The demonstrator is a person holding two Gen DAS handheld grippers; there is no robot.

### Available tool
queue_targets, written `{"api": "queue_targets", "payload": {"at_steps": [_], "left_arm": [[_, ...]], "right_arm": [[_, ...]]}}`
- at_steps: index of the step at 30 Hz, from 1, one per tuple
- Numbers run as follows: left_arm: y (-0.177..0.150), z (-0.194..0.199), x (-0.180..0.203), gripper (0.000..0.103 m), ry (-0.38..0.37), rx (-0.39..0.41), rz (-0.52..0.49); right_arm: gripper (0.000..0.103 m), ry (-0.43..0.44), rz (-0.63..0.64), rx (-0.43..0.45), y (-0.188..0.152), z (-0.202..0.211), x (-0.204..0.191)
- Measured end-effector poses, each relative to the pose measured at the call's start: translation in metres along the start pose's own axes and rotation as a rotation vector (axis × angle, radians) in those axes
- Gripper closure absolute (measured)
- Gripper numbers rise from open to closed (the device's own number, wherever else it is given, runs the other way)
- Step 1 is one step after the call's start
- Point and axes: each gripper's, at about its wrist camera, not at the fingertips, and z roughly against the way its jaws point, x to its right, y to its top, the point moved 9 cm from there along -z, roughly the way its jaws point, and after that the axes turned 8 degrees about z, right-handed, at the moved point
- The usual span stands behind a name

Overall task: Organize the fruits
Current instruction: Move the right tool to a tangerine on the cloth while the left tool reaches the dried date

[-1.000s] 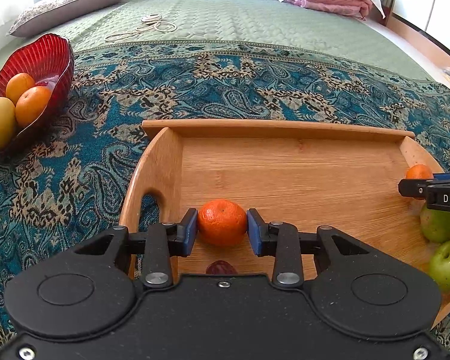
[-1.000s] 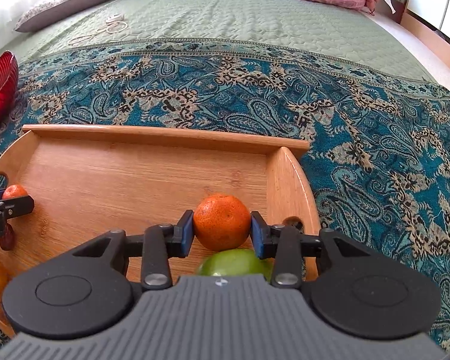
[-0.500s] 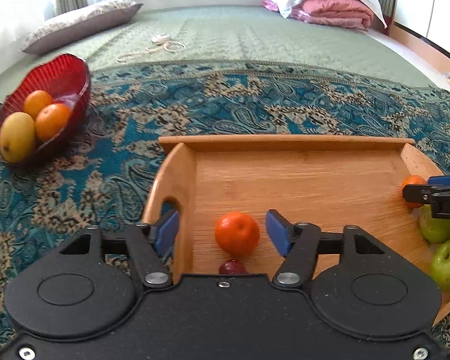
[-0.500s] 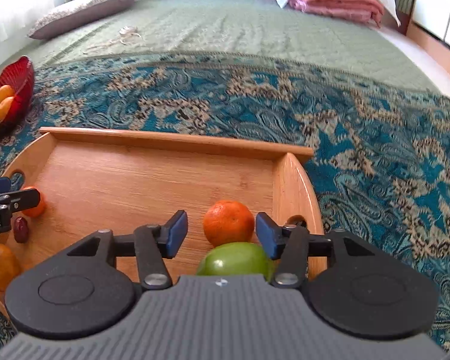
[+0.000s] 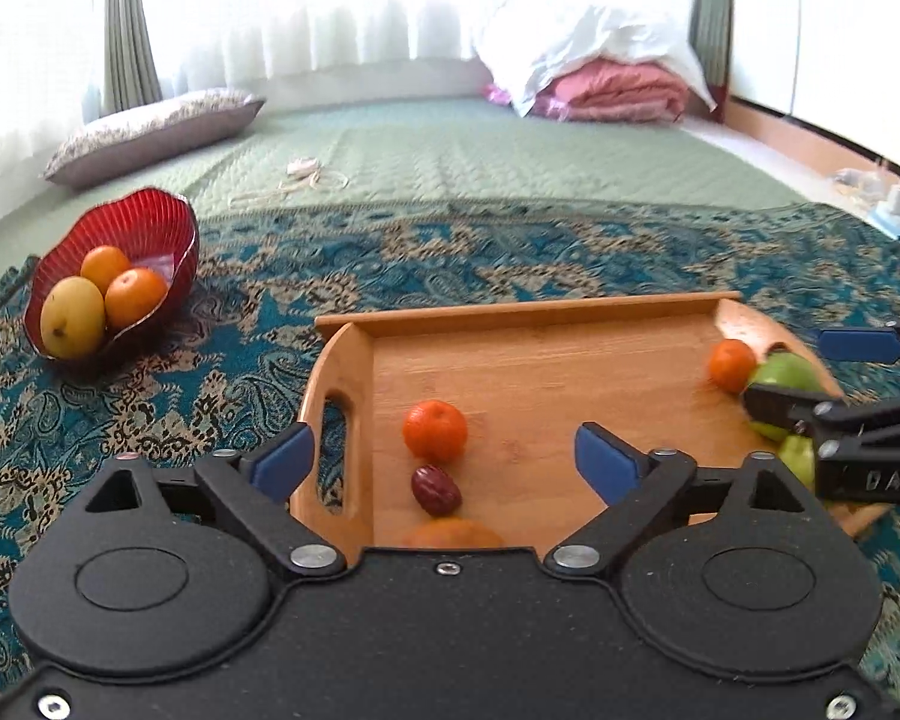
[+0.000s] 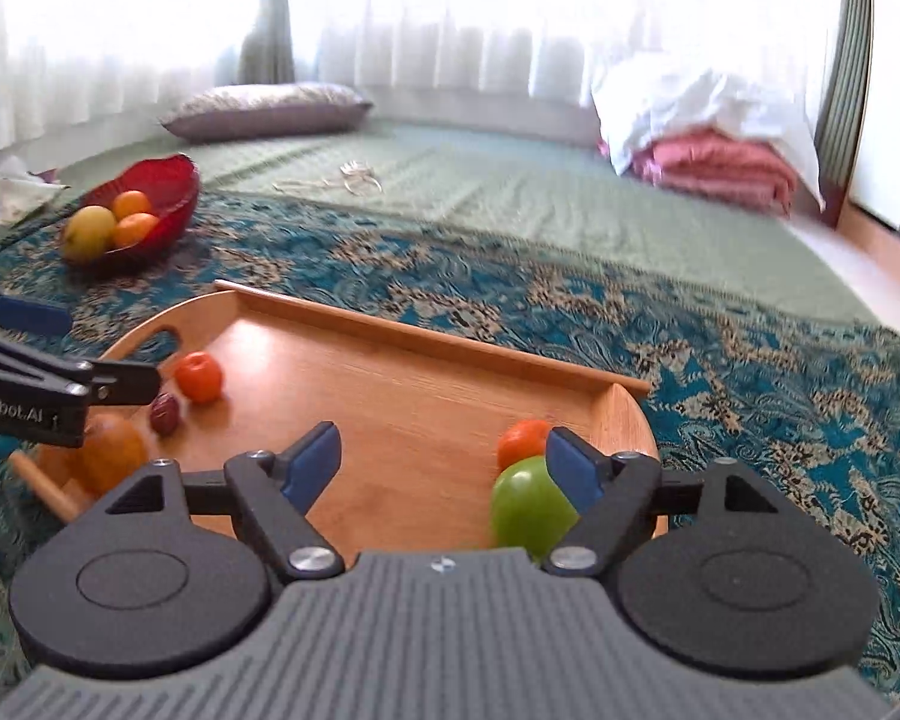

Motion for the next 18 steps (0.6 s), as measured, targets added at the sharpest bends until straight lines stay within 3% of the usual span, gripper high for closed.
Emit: {"api": "queue_targets", "payload": {"at_steps": [9,18], "left_arm": [[-0.035,0.043,0.015,0.004,-0.054,0.067,-0.027],[-0.073,0.054,0.026,0.0,-0.073,0.069,-0.043]], "right_arm": [[0.012,-0.021,0.029,0.085,-0.032,0.049,-0.025],[0.006,-0.097,0.1,0.126,-0.063,0.07,-0.046]]}}
